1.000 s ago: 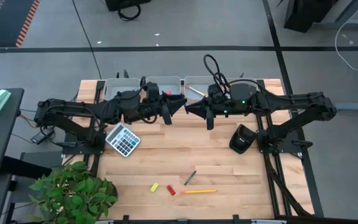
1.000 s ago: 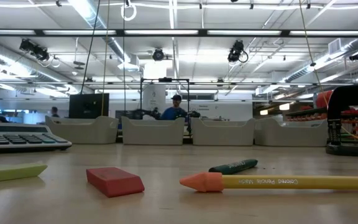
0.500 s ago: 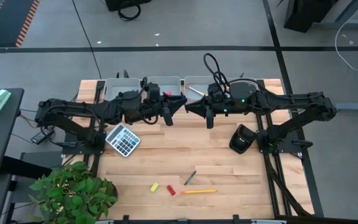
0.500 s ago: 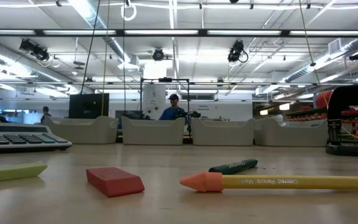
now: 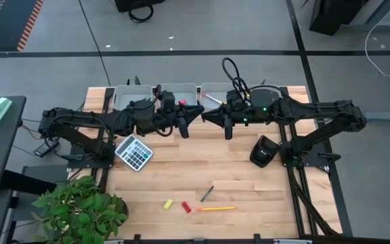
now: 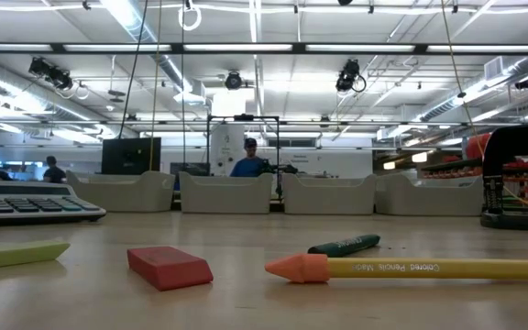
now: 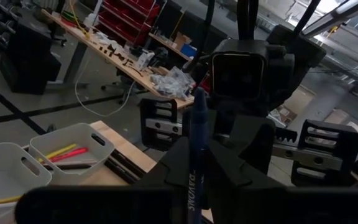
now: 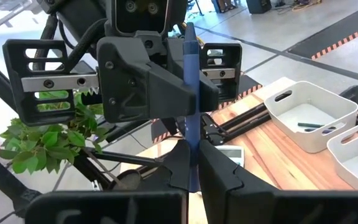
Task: Sort crayons/erasers/pens/pencils in bins
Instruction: Put the blue crayon into the gray bin
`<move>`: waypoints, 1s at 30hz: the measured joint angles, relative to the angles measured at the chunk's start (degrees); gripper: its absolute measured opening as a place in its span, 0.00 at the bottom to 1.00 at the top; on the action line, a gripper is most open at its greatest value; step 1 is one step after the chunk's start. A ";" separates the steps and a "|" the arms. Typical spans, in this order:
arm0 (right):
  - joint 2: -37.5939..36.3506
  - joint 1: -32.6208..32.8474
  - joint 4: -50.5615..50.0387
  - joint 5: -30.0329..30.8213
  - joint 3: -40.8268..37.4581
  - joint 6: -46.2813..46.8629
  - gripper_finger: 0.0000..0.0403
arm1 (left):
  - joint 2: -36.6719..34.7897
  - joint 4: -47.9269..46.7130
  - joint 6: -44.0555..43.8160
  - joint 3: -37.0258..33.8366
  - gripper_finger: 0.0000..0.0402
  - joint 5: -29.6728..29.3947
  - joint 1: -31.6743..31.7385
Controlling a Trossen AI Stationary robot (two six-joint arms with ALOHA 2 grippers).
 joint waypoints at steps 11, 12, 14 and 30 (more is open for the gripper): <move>-0.05 -1.92 -1.22 -0.02 0.09 0.41 0.10 | -1.74 0.23 -0.02 0.00 0.08 -2.95 1.85; -0.04 -2.13 -1.42 -0.04 0.09 0.71 0.11 | -1.94 0.70 -0.64 0.06 0.08 -3.04 2.11; -0.07 -2.61 -1.28 -0.09 0.09 1.25 0.15 | -2.28 0.31 -1.72 0.07 0.08 -2.97 2.66; -2.41 -3.76 -5.36 -3.86 0.03 2.35 0.34 | -6.91 -16.81 -4.65 -0.03 0.09 -4.44 11.72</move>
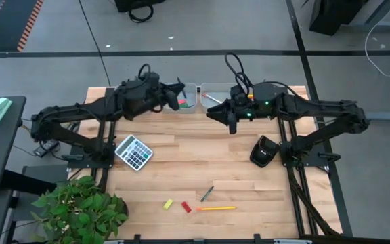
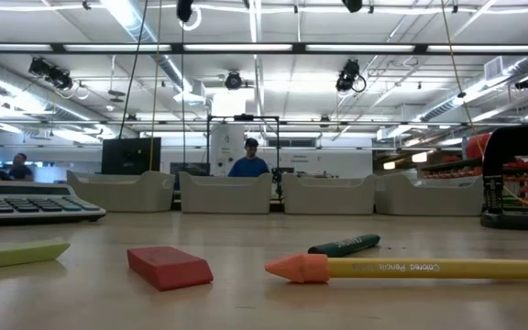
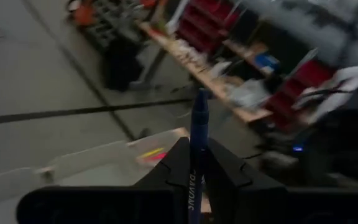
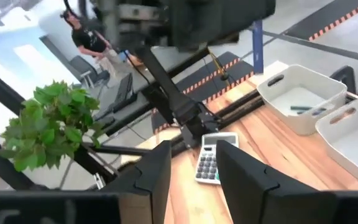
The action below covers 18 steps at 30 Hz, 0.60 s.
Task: Sort crayons/erasers/pens/pencils in bins
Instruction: Put the blue crayon into the gray bin
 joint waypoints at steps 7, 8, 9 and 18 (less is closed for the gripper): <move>-2.60 0.00 -4.60 -0.29 -0.01 -4.06 0.33 | -0.75 -19.20 -4.34 -0.01 0.10 -0.07 7.06; -2.91 -0.02 -6.06 -0.41 -0.01 -4.69 0.33 | -0.76 -21.72 -4.36 0.00 0.10 -0.03 7.85; -3.24 -0.02 -6.92 -0.45 -0.01 -5.47 0.33 | -0.72 -24.52 -4.34 -0.01 0.11 -0.01 8.62; -7.17 -1.35 -13.67 -3.25 -0.03 -10.43 0.33 | 0.68 -49.23 -3.66 0.02 0.10 -3.59 15.45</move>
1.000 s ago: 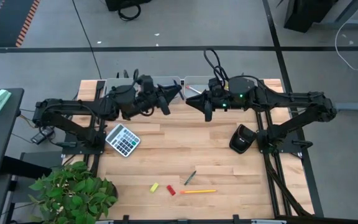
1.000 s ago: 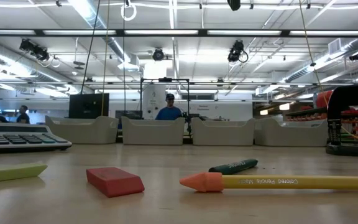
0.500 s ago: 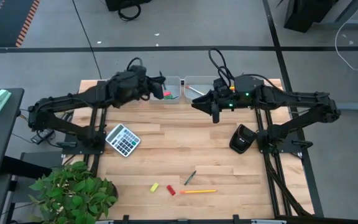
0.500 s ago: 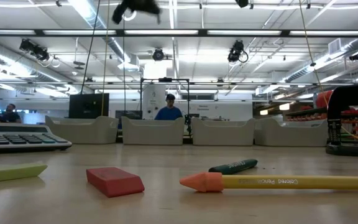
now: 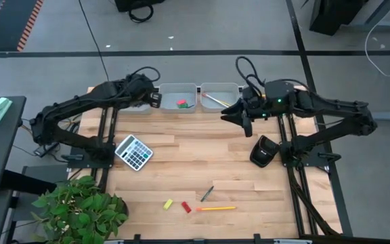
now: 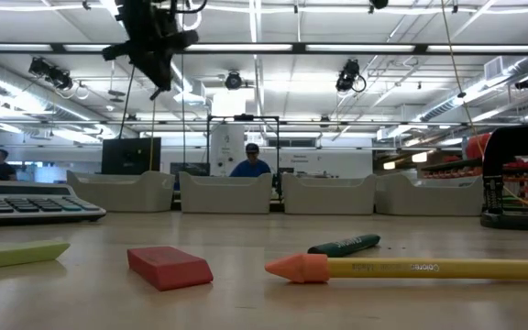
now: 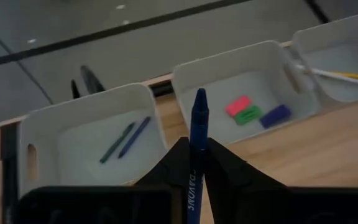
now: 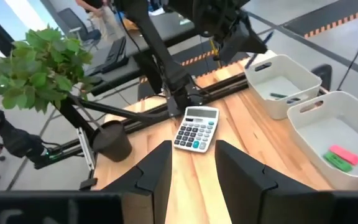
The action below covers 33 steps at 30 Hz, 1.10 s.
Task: Sort crayons/erasers/pens/pencils in bins
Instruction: Put the blue crayon into the gray bin
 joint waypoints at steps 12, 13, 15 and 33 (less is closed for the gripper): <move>-4.47 -5.34 -4.70 0.98 0.00 -2.48 0.33 | 6.84 -6.15 7.63 0.05 0.09 3.25 7.63; -4.39 -6.06 -4.69 1.60 0.00 -2.76 0.33 | 8.29 -6.74 9.69 0.01 0.10 3.92 8.03; -4.16 -7.42 -4.69 3.84 0.00 -3.05 0.33 | 11.58 -6.71 14.45 0.02 0.12 3.96 8.66; -2.17 -11.28 -7.80 14.40 0.00 11.51 0.33 | 21.94 -3.54 44.67 0.01 0.15 22.18 23.69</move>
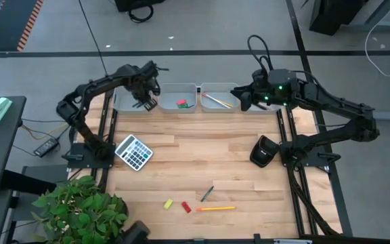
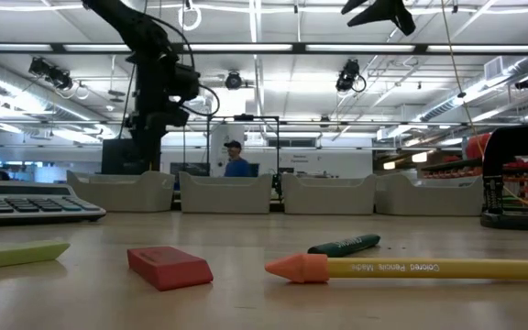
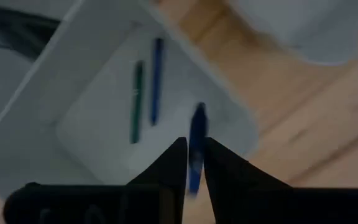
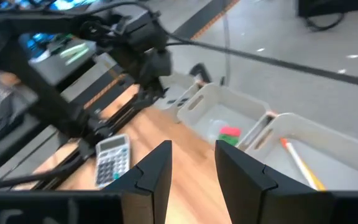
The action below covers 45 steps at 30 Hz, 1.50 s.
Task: Sort crayons/erasers/pens/pencils in bins
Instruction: Put the blue crayon into the gray bin, then put the yellow pencil into the gray bin
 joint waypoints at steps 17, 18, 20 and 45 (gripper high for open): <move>5.66 0.04 -0.17 1.67 0.00 6.63 0.33 | 0.04 2.61 -0.29 0.00 0.10 2.87 6.27; 5.89 0.06 -0.15 1.52 0.00 6.63 0.33 | 0.04 2.41 -0.96 0.00 0.11 3.84 5.94; 6.24 0.06 -0.24 0.34 0.00 6.59 0.33 | -0.04 1.84 -2.74 0.00 0.13 5.80 5.13; 10.29 13.97 -18.04 -14.15 -11.03 39.66 0.33 | -7.62 3.11 -5.10 -0.02 0.08 20.07 -22.99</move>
